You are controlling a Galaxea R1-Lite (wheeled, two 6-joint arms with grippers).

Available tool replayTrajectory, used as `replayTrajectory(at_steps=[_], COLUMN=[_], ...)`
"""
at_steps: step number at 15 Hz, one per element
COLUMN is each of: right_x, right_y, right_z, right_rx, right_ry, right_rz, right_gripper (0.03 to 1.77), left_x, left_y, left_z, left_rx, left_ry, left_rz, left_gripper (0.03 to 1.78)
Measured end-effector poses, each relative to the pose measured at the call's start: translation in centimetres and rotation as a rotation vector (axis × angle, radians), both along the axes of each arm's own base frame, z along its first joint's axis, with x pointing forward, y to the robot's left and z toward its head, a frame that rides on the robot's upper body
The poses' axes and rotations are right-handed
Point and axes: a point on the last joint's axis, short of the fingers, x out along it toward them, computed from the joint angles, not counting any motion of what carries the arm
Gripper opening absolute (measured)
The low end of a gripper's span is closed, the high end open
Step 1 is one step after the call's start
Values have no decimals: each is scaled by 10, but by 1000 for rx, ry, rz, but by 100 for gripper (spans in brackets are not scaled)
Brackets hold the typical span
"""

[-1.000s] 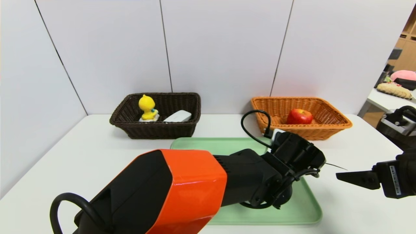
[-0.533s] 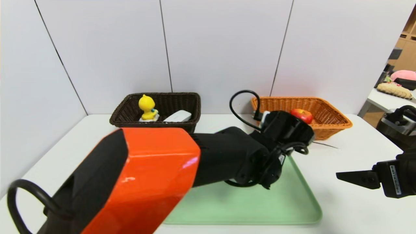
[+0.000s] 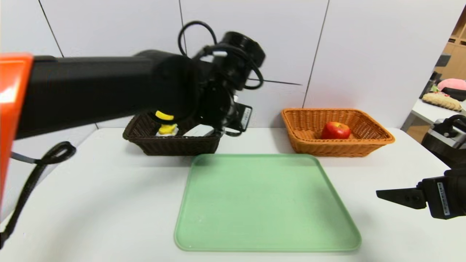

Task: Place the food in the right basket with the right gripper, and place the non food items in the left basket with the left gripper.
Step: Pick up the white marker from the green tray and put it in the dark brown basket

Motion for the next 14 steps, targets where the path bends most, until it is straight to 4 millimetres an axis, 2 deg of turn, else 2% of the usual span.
replayTrajectory(at_steps=[3,7,10,14], right_x=[0,3,4,6], right_y=[2,3,3,4], right_z=[0,0,-1,-1], right_rx=[1,9,9,14], right_ry=[-1,-49,-48,-44], right_rz=[11,12,13,21], right_gripper=[170,170,170,170], left_x=[18,39,52,66], left_y=[54,109,131,139], left_z=[25,35,31,10], left_rx=[71,148,205,249], left_ry=[-48,-45,-39,-47], left_rz=[35,-99,-284,-613], left_gripper=[17,17,17,17])
